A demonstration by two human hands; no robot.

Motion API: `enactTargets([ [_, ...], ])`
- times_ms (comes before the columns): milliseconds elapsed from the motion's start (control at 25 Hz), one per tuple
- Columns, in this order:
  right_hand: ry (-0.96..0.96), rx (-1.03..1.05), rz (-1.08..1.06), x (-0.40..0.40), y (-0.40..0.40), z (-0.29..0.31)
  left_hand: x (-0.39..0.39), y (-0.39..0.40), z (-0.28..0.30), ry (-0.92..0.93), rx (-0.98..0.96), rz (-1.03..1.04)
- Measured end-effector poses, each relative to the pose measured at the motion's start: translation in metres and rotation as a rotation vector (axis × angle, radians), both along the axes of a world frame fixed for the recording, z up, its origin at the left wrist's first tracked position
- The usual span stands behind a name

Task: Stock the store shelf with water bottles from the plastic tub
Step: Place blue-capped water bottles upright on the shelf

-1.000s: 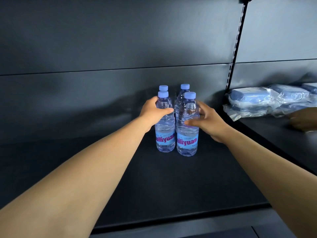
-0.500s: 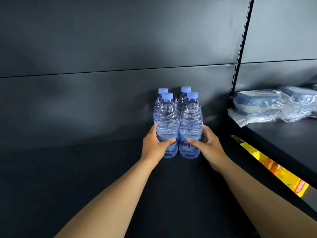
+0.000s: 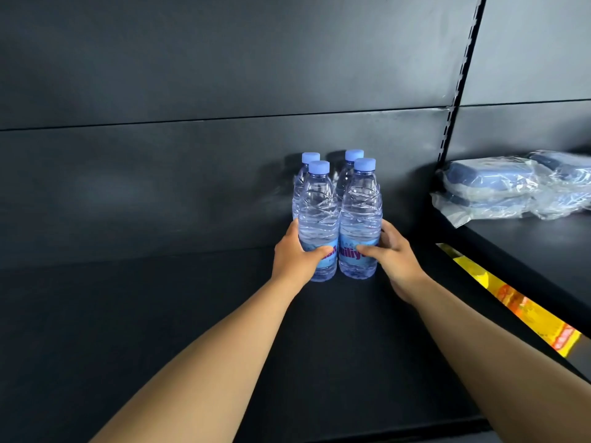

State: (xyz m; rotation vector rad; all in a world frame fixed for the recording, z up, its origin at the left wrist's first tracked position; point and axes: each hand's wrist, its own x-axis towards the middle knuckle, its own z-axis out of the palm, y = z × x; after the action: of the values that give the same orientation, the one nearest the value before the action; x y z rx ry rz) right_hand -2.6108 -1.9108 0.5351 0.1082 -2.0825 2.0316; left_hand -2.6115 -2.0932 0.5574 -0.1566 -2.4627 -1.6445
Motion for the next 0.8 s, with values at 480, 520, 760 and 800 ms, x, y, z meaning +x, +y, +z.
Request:
enactTargets([
  [480, -0.073, 0.436, -0.04, 0.089, -0.009, 0.052, 0.067, -0.046, 0.065, -0.067, -0.627, -0.09],
  [520, -0.049, 0.491, -0.041, 0.103, -0.015, 0.061, 0.08, -0.056, 0.071, -0.068, -0.726, -0.102],
  [760, 0.094, 0.972, -0.073, 0.209, -0.074, 0.108, 0.181, -0.131, 0.104, 0.047, -1.167, -0.049],
  [800, 0.088, 1.047, -0.087, 0.228, -0.085, 0.112, 0.201, -0.144, 0.108, 0.075, -1.201, -0.039],
])
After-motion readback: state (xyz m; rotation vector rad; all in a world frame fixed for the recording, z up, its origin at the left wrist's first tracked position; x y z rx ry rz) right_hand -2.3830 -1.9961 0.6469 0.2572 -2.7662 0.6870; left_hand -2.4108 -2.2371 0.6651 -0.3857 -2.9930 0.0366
